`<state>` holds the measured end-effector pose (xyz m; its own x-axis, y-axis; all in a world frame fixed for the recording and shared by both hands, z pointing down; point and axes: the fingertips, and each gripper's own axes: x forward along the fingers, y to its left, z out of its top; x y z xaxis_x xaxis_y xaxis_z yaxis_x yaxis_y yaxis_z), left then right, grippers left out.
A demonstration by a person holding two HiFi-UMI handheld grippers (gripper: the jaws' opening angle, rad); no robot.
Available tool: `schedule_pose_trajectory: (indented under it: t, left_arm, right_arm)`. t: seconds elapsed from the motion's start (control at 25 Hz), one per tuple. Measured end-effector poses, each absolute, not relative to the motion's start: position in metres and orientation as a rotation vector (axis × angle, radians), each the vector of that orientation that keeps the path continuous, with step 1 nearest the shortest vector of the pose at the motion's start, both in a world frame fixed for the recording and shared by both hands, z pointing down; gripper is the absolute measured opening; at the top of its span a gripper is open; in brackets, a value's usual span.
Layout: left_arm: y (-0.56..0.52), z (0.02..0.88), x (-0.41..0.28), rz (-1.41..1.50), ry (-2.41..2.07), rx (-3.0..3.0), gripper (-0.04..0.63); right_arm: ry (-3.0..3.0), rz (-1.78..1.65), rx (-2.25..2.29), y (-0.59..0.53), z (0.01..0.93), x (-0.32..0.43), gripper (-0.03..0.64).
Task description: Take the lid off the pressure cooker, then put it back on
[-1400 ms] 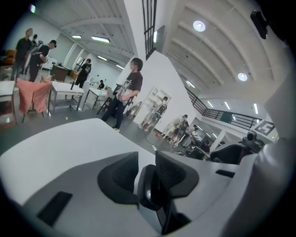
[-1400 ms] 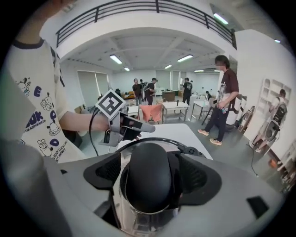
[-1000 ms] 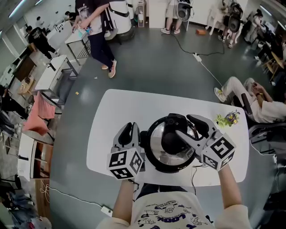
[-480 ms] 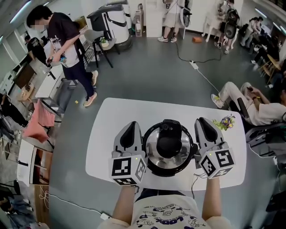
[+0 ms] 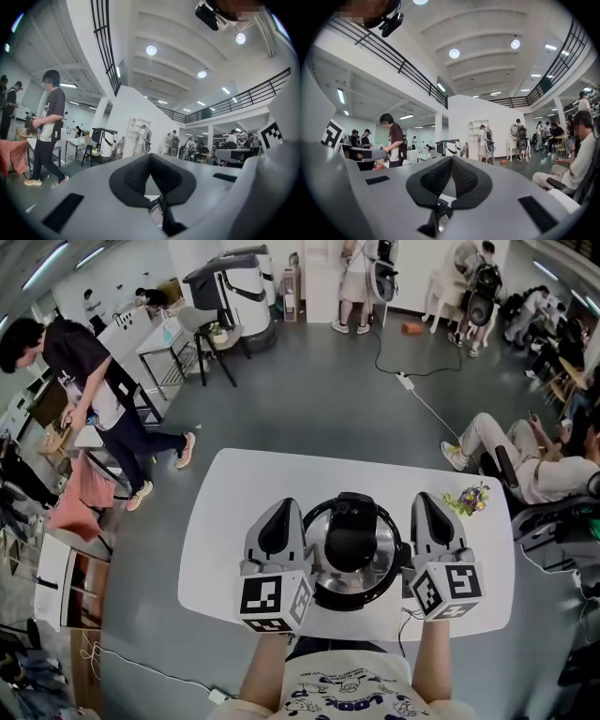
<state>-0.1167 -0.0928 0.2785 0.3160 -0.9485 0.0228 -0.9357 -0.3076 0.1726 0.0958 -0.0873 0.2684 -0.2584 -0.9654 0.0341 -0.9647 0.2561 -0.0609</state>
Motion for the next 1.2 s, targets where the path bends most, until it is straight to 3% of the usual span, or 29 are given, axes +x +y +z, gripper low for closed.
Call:
schedule_pose_trajectory:
  t: [1.2]
  left_arm:
    - [-0.086,0.279,-0.104,-0.127,-1.717,2.453,0.014]
  right_arm:
    - [2.494,-0.100,-1.937,-0.080,0.280,0.099,0.011]
